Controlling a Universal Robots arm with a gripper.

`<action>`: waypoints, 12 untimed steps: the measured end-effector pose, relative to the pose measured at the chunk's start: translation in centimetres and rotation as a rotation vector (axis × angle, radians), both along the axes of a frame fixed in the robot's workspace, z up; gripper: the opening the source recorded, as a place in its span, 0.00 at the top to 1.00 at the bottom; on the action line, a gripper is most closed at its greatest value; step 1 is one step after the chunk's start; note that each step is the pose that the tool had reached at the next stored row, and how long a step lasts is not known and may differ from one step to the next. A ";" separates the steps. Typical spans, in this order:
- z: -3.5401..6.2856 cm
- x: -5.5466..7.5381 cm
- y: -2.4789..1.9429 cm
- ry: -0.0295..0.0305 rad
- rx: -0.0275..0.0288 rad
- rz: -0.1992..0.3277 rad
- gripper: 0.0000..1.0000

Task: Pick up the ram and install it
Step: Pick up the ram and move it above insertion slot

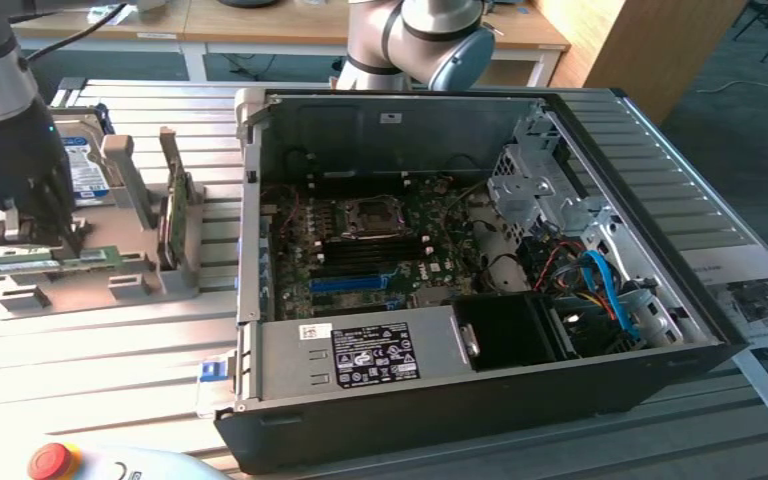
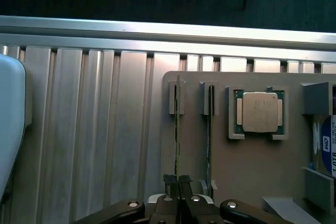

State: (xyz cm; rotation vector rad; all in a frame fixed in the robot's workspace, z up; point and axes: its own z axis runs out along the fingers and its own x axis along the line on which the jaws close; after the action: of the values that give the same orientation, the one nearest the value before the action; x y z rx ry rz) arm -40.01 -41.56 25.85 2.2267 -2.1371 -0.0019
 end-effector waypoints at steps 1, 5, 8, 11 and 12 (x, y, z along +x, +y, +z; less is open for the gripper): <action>0.31 0.0 0.00 0.0006 0.0000 0.000 0.88; 1.54 0.0 0.00 0.0030 0.0000 0.000 0.88; 2.39 0.0 0.00 0.0045 0.0000 0.000 0.88; 3.25 0.0 0.00 0.0055 0.0000 0.000 0.88; 3.54 0.0 0.00 0.0057 0.0000 0.000 0.88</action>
State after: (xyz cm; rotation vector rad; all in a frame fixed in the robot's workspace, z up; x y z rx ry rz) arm -39.99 -41.56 29.39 2.2239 -2.1343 -0.0082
